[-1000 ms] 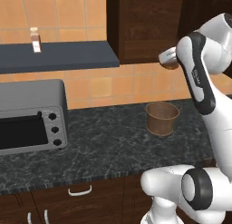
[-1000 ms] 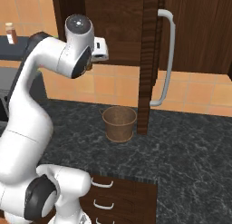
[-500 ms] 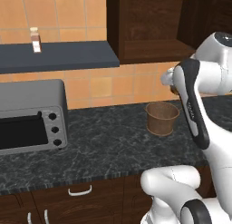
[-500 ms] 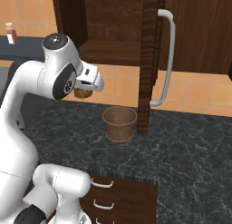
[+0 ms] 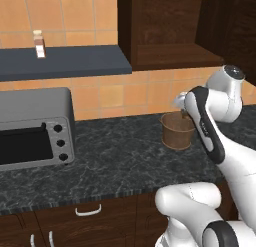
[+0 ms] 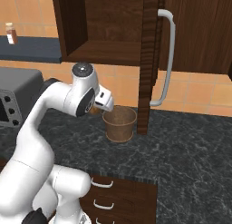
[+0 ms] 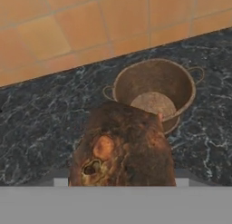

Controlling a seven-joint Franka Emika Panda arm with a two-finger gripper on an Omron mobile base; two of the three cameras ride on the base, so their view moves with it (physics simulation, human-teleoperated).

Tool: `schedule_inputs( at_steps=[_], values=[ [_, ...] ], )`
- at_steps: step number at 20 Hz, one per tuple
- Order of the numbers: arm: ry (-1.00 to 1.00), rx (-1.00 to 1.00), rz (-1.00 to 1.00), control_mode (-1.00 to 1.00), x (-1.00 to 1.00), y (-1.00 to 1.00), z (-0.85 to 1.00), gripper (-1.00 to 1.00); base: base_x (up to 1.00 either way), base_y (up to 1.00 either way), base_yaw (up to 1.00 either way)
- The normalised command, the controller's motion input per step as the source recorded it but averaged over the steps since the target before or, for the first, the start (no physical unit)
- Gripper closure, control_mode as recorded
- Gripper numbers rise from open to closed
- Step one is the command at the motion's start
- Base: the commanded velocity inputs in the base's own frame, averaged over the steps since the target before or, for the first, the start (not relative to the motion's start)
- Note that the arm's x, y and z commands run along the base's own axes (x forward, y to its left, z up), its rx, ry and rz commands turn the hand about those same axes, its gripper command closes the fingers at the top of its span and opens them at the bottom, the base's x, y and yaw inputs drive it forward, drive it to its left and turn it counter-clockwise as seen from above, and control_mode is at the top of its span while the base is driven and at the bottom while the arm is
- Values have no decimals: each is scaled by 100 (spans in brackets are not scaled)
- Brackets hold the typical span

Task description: Open the cabinet, pick up the bread from the cabinet and place it in the basket. Then move the basket to the dining counter.

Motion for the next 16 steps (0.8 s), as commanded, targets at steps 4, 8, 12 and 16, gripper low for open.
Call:
schedule_inputs(
  at_steps=[4, 8, 12, 16],
  values=[
    [20, 0, -12, -100, 60, -3, -43, 100, 0, 0, 0],
    [22, 0, -3, -100, 54, -26, -50, 100, 0, 0, 0],
    [8, 0, 0, -100, 58, -24, -66, 100, 0, 0, 0],
    [1, 0, 0, -100, 67, -10, -44, 100, 0, 0, 0]
  ],
)
